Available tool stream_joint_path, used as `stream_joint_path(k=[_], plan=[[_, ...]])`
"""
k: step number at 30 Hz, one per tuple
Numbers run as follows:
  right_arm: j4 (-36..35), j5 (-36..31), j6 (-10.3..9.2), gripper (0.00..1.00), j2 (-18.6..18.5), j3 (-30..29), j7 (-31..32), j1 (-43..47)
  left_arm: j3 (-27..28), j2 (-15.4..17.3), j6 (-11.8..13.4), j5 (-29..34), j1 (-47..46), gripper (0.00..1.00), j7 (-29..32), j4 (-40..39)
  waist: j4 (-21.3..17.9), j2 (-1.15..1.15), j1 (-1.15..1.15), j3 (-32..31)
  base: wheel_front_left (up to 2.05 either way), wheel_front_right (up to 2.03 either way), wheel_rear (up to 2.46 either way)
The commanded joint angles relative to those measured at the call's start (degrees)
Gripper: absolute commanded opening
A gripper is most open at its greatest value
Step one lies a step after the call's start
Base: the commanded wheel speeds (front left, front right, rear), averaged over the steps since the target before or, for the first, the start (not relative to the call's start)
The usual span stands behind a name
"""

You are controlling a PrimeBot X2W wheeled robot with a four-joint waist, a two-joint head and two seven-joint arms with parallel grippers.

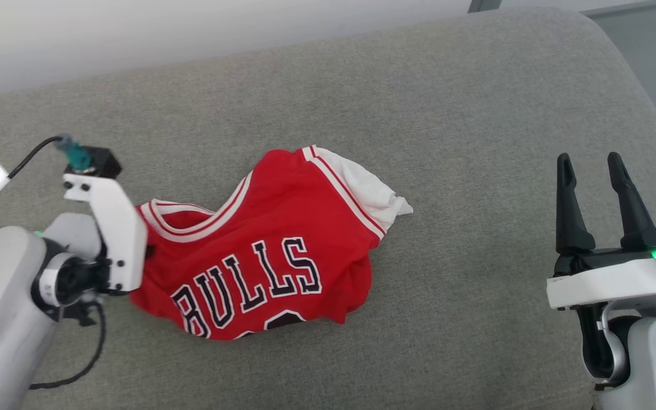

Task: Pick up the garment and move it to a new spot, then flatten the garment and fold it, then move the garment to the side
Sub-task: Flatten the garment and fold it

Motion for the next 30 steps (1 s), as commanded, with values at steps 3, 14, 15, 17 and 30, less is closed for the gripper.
stream_joint_path(k=[3,14,15,17,30], plan=[[-0.2,-0.5,-0.04,1.00,0.0,-0.5,-0.3,-0.1,-0.4,-0.7,0.9,-1.7,1.7,0.00,1.8,-4.5,0.8,0.00,0.00,-0.4,0.00,0.00,0.00],[0.0,0.4,-0.04,1.00,0.0,-0.1,-0.6,-0.2,-3.0,0.4,4.1,-2.5,10.0,1.00,3.8,-16.8,2.4,0.00,0.00,0.0,0.00,0.00,0.00],[0.1,0.4,-0.04,1.00,0.0,0.0,-0.7,-0.3,-2.7,0.5,4.0,-2.6,10.0,1.00,3.3,-16.7,2.5,0.00,0.00,-0.1,0.00,0.00,0.00],[0.3,0.4,-0.04,1.00,0.0,0.2,-0.6,-0.6,-1.2,0.7,4.3,-3.4,9.0,1.00,2.7,-16.3,2.6,0.00,0.00,-0.2,0.00,0.00,0.00],[-0.1,0.0,-0.04,1.00,0.0,0.9,0.3,0.7,3.0,4.9,7.2,-4.1,3.1,1.00,6.5,-12.0,2.2,0.00,0.00,-2.5,0.00,0.00,0.00]])
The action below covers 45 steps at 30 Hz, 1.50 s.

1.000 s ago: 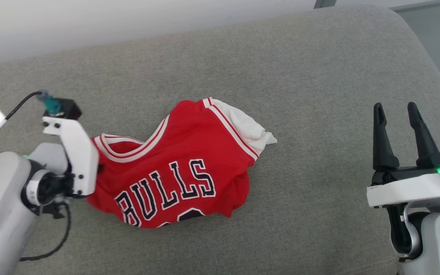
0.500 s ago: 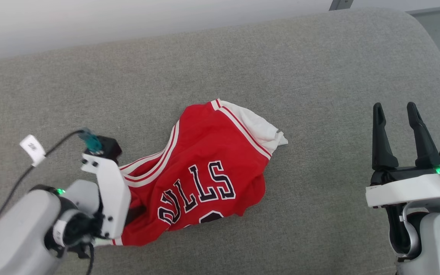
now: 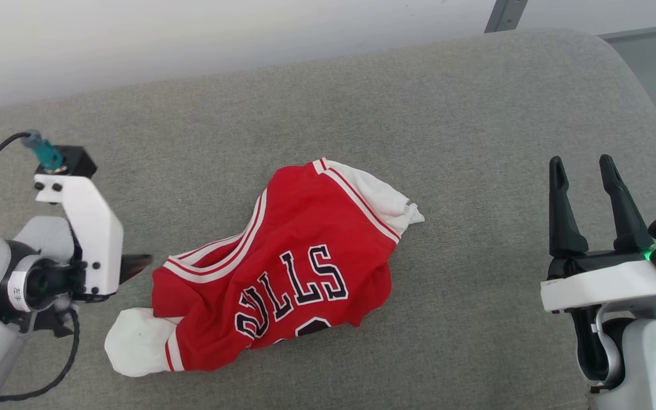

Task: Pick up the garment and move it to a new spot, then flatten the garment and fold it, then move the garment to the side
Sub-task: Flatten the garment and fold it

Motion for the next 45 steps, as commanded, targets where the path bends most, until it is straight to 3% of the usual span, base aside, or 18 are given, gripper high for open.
stream_joint_path(k=[1,9,15,20,21,22,26,32,39,45], plan=[[-0.2,-0.1,-0.04,1.00,0.0,0.0,0.2,0.5,-0.1,-0.2,0.1,0.0,-0.1,1.00,0.2,0.3,-0.1,0.00,0.00,0.0,0.00,0.00,0.00],[-0.8,-0.5,-0.04,1.00,0.0,-0.7,0.6,0.9,-2.4,0.3,0.3,-0.1,3.8,1.00,2.3,4.2,-0.2,0.00,0.00,0.2,0.00,0.00,0.00],[-1.4,-0.8,-0.04,1.00,0.0,-1.0,1.2,0.0,-3.0,-0.6,1.3,-0.5,5.3,1.00,2.1,7.2,0.1,0.00,0.00,1.3,0.00,0.00,0.00],[-1.8,-0.9,-0.04,1.00,0.0,-1.0,1.4,-0.5,-3.4,-2.5,0.5,-1.2,6.1,1.00,1.0,11.1,0.5,0.00,0.00,2.4,0.00,0.00,0.00],[-1.8,-0.9,-0.04,1.00,0.0,-1.0,1.4,-0.6,-3.0,-3.4,0.6,-1.9,6.3,0.16,0.5,12.1,0.7,0.00,0.00,2.6,0.00,0.00,0.00],[-1.9,-0.9,-0.04,1.00,0.0,-1.0,1.4,-0.8,-3.1,-3.9,0.0,-2.3,6.4,0.00,0.4,12.9,0.8,0.00,0.00,2.8,0.00,0.00,0.00],[-2.2,-1.1,-0.04,1.00,0.0,-1.3,1.4,-1.1,-2.3,-4.3,-1.6,-2.4,5.0,0.00,-2.2,15.0,1.3,0.00,0.00,3.4,0.00,0.00,0.00],[-2.6,-1.5,-0.04,1.00,0.0,-2.0,1.6,-1.4,0.8,-1.2,-3.2,-0.6,0.5,0.00,-6.8,13.7,2.2,0.00,0.00,3.6,0.00,0.00,0.00],[-2.8,-1.6,-0.04,1.00,0.0,-1.9,1.6,-1.8,1.4,3.2,-4.1,5.4,-4.5,0.00,-11.9,12.6,2.9,0.00,0.00,4.2,0.00,0.00,0.00],[-2.6,-1.4,-0.04,1.00,0.0,-1.4,1.5,-2.6,1.2,4.2,-3.3,8.1,-4.9,0.00,-14.9,17.4,2.7,0.00,0.00,4.6,0.00,0.00,0.00]])
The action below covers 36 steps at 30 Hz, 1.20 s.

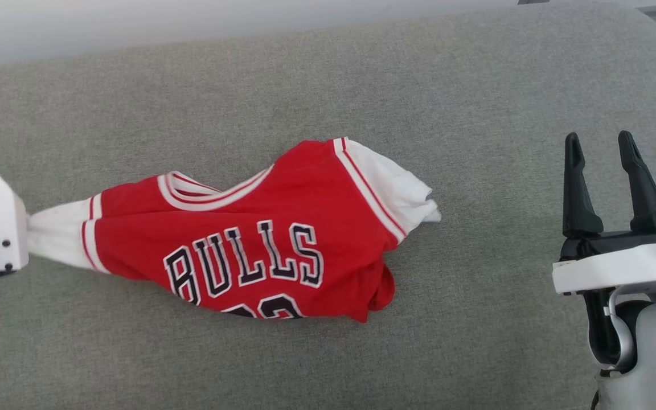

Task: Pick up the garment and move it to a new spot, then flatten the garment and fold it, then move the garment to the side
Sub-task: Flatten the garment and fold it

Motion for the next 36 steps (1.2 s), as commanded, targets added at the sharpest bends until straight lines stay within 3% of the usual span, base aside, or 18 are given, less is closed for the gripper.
stream_joint_path(k=[1,4,5,6,7,15,18,23,36], plan=[[0.0,0.1,-0.04,1.00,0.0,0.1,0.0,-0.5,-0.2,0.0,0.1,0.8,0.7,0.00,-0.2,0.9,-0.1,0.00,0.00,0.0,0.00,0.00,0.00],[0.3,0.3,-0.04,1.00,0.0,0.1,0.2,-0.5,0.2,-1.4,0.5,-0.7,1.9,0.00,-1.2,3.6,-0.1,0.00,0.00,0.1,0.00,0.00,0.00],[0.4,0.3,-0.04,1.00,0.0,0.2,0.3,-0.5,0.4,-1.7,0.5,-1.0,2.3,0.16,-1.6,4.4,-0.1,0.00,0.00,0.1,0.00,0.00,0.00],[0.5,0.4,-0.04,1.00,0.0,0.2,0.5,-0.4,0.5,-2.1,-0.1,-1.3,2.4,0.48,-2.4,4.7,0.0,0.00,0.00,0.0,0.00,0.00,0.00],[0.5,0.5,-0.04,1.00,0.0,0.3,0.7,-0.2,1.0,-2.5,-0.1,-1.7,2.5,1.00,-3.6,5.1,0.1,0.00,0.00,-0.2,0.00,0.00,0.00],[0.4,0.3,-0.04,1.00,-0.3,1.2,2.9,1.2,2.7,-4.3,-1.8,-4.1,5.1,1.00,-8.5,4.6,1.7,0.00,0.00,-2.7,0.00,0.00,0.00],[0.1,0.3,-0.04,1.00,-0.6,1.4,3.6,1.9,2.0,-4.1,-2.7,-4.3,6.2,1.00,-7.2,3.4,2.6,0.00,0.00,-3.6,0.00,0.00,0.00],[-1.0,0.6,-0.04,1.00,-1.2,2.5,4.7,2.4,0.8,-4.1,-2.0,-3.6,5.6,1.00,-5.8,3.2,3.6,0.00,0.00,-4.6,0.00,0.00,0.00],[-4.4,0.9,-0.04,1.00,-3.4,5.2,7.8,0.6,-0.8,-6.7,-2.4,-2.5,-2.6,1.00,-1.9,12.2,3.4,0.00,0.00,-1.0,0.00,0.00,0.00]])
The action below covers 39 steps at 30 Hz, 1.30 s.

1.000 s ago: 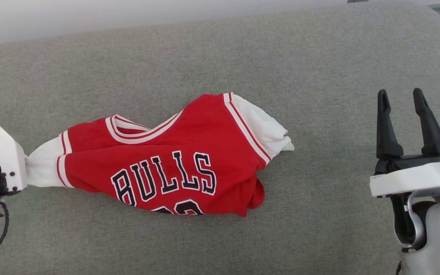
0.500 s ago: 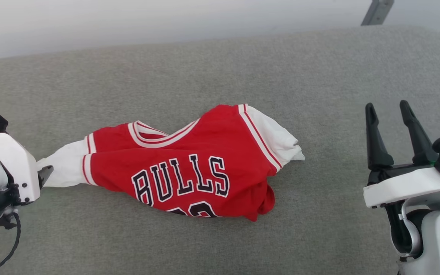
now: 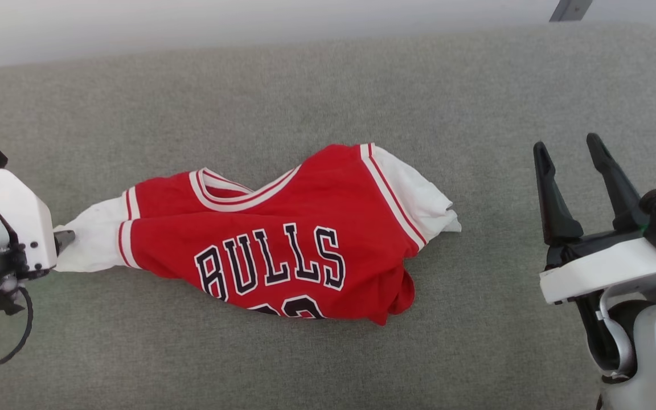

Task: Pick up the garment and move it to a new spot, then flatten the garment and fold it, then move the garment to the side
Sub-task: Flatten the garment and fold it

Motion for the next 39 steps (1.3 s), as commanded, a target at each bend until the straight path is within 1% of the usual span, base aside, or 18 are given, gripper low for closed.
stream_joint_path(k=[1,4,5,8,10,11,13,14,15,18,20,24,27,32,39], plan=[[-0.7,0.4,-0.04,1.00,-0.4,0.3,0.4,-0.5,0.1,-0.4,-0.1,0.7,-1.2,1.00,0.1,1.2,-0.3,0.00,0.00,1.3,0.00,0.00,0.00],[-1.5,0.6,-0.04,1.00,-1.0,0.7,1.4,-1.2,0.6,-1.7,-0.5,-0.5,-2.8,1.00,0.4,3.8,-0.5,0.00,0.00,3.1,0.00,0.00,0.00],[-1.8,0.6,-0.04,1.00,-1.3,1.0,1.8,-1.5,0.5,-1.9,-0.2,-0.6,-3.1,1.00,0.9,4.9,-0.5,0.00,0.00,3.6,0.00,0.00,0.00],[-2.2,1.3,-0.04,1.00,-2.0,2.0,3.4,-1.8,0.9,-3.5,0.4,-2.1,-4.3,1.00,3.0,7.6,-0.5,0.00,0.00,4.8,0.00,0.00,0.00],[-2.3,2.1,-0.04,1.00,-2.7,3.2,4.8,-2.3,0.3,-5.1,1.0,-3.1,-3.9,1.00,5.8,9.5,-0.3,0.00,0.00,5.3,0.00,0.00,0.00],[-2.3,2.5,-0.03,1.00,-3.1,3.8,5.7,-2.6,-0.3,-5.6,0.8,-3.1,-3.6,1.00,7.1,10.0,-0.1,0.00,0.00,5.5,0.00,0.00,0.00],[-2.1,4.0,-0.03,1.00,-3.7,5.2,7.8,-3.0,-0.6,-6.5,0.7,-3.0,-4.2,1.00,6.9,10.2,0.3,0.00,0.00,5.9,0.00,0.00,0.00],[-1.9,4.6,-0.03,1.00,-4.4,6.3,9.3,-3.3,-0.7,-7.0,0.2,-3.0,-4.5,0.85,6.7,10.3,0.6,0.00,0.00,6.1,0.00,0.00,0.00],[-1.6,5.4,-0.04,1.00,-5.0,7.2,10.8,-3.7,-0.8,-7.4,-0.2,-3.1,-4.8,0.00,6.4,10.4,0.8,0.00,0.00,6.3,0.00,0.00,0.00],[-0.4,8.6,-0.04,1.00,-6.8,10.6,16.2,-5.7,-0.9,-8.3,-1.4,-3.3,-5.6,0.00,5.6,10.7,1.7,0.00,0.00,7.0,0.00,0.00,0.00],[0.7,9.4,-0.04,1.00,-8.8,12.6,19.9,-7.5,-1.0,-8.8,-2.4,-3.2,-6.7,0.00,4.5,10.6,2.5,0.00,0.00,7.7,0.00,0.00,0.00],[4.3,11.6,-0.03,1.00,-11.2,15.0,26.5,-11.8,-1.4,-10.6,-3.7,-2.6,-8.8,0.00,3.2,11.2,4.3,0.00,0.00,9.0,0.00,0.00,0.00],[7.4,12.4,-0.03,1.00,-13.3,16.6,29.9,-14.9,-1.7,-11.9,-4.6,-2.3,-10.4,0.00,2.0,11.6,5.8,0.00,0.00,10.0,0.00,0.00,0.00],[13.2,14.1,-0.03,1.00,-15.2,19.1,35.2,-18.6,-2.2,-13.5,-6.1,-2.1,-12.2,0.00,0.8,13.0,7.9,0.00,0.00,11.2,0.00,0.00,0.00],[21.4,19.0,-0.02,1.00,-15.9,25.2,46.9,-18.7,-2.7,-15.0,-7.5,-1.9,-14.1,0.00,-0.7,15.2,9.6,0.00,0.00,12.1,0.00,0.00,0.00]])
